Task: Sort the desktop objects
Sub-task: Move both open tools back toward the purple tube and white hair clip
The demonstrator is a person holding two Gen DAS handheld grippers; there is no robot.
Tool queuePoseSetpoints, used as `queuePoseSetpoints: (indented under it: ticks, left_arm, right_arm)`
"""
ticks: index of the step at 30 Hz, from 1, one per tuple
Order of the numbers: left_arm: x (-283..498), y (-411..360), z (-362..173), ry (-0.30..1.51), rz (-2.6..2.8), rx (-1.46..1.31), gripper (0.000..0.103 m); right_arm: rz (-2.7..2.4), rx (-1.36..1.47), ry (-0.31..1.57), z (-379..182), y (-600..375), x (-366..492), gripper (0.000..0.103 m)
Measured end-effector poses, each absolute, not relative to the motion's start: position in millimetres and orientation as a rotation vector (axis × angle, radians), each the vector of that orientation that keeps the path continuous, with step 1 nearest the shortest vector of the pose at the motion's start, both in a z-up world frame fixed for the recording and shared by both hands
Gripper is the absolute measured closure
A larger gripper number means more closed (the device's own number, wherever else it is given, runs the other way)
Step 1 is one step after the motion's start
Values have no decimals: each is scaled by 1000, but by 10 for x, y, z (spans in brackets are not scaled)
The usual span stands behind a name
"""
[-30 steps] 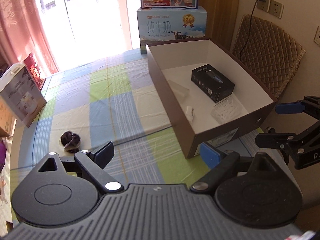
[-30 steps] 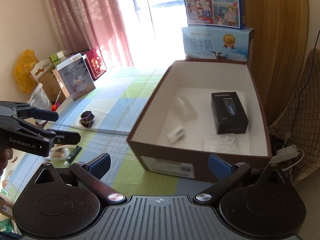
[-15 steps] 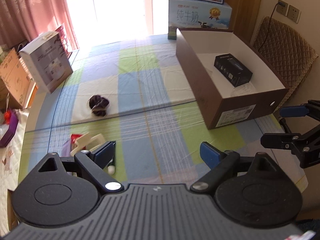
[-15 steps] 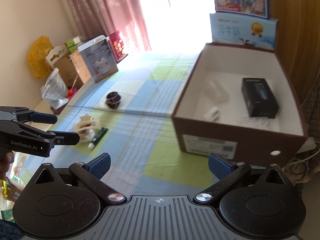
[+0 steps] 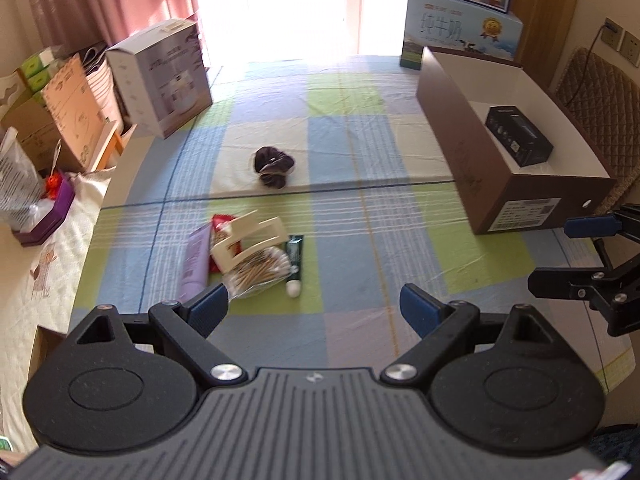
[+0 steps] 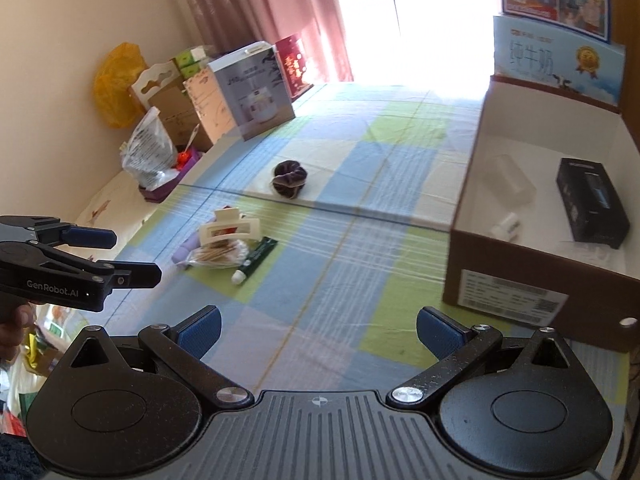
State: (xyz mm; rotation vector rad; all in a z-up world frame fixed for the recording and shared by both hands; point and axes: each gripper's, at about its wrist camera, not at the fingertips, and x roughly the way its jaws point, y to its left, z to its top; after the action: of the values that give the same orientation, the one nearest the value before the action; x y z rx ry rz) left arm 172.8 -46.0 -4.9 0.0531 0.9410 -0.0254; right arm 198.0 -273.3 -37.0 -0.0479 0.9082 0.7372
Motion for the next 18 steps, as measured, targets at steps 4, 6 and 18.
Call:
queuePoseSetpoints:
  ticks: [4,6,18]
  left_arm:
    - [1674,-285,-90,950,12,29,12]
    - [1655,-199,-118,954,36,20,12]
    - [1639,301,-277,993,134,-14,12]
  right_arm:
    - [758,-52,925,-446,-2570,1988,2]
    - [763,-55,935,-488,-2492,2001,2]
    - [789,-73,972,-700,-1999,2089,2]
